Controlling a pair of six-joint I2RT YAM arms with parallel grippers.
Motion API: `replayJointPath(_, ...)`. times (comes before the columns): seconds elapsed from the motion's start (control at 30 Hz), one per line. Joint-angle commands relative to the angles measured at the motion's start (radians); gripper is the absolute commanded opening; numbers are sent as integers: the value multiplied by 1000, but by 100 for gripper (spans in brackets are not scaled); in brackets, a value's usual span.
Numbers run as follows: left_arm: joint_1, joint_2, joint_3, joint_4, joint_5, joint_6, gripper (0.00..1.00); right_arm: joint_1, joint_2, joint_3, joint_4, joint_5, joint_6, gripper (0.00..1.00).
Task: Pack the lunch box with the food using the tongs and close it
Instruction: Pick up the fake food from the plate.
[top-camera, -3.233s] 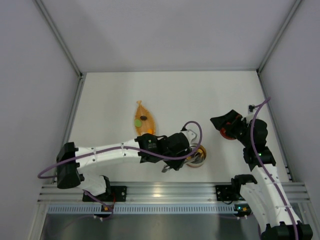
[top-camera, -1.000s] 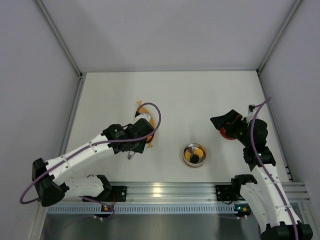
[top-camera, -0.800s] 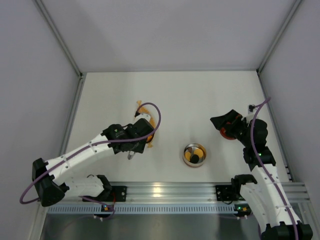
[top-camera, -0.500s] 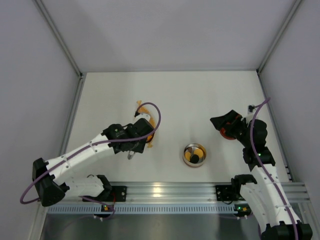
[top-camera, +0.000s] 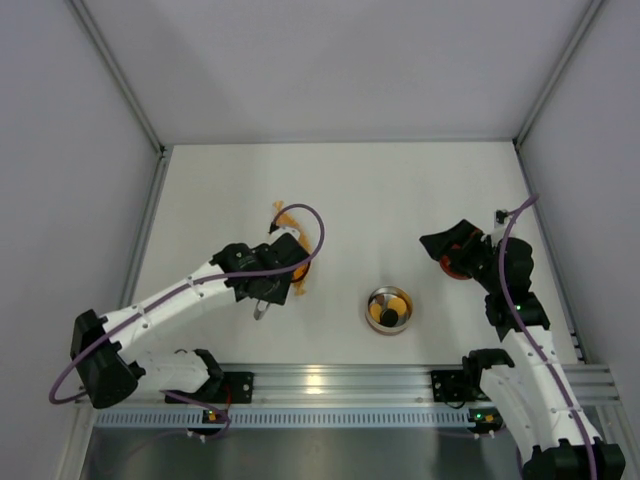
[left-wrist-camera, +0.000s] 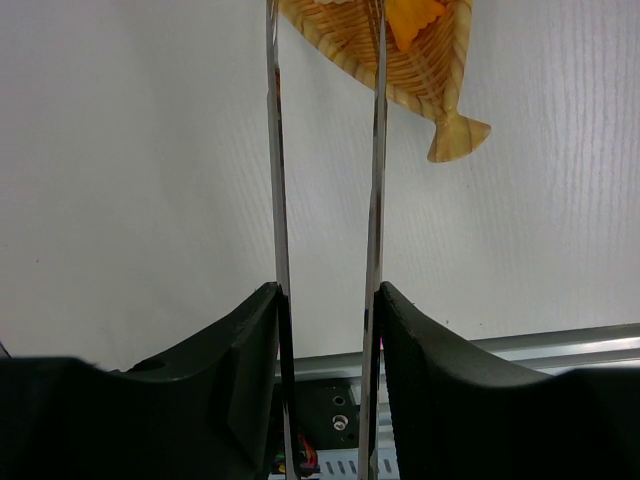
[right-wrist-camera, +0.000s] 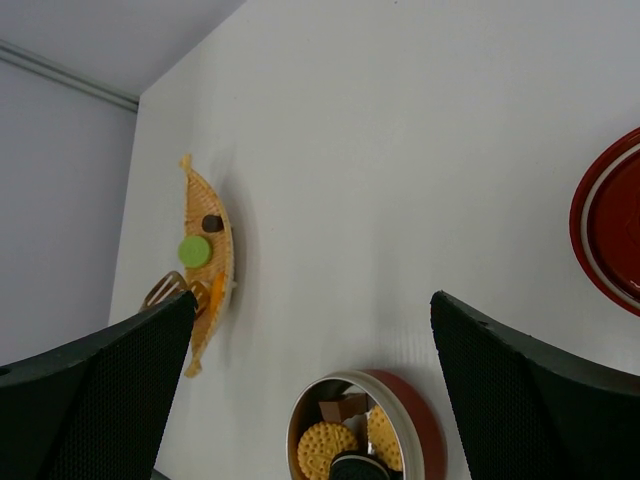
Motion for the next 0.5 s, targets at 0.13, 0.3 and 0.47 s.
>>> replayJointPath(0.13, 12, 25, 5, 10, 8, 18, 47, -9, -4, 19, 59, -9, -19, 100)
replayJointPath(0.3, 28, 32, 8, 27, 9, 33, 47, -9, -6, 16, 59, -9, -16, 99)
replayJointPath(0.47, 47, 39, 15, 42, 12, 49, 46, -9, -7, 13, 60, -9, -16, 100)
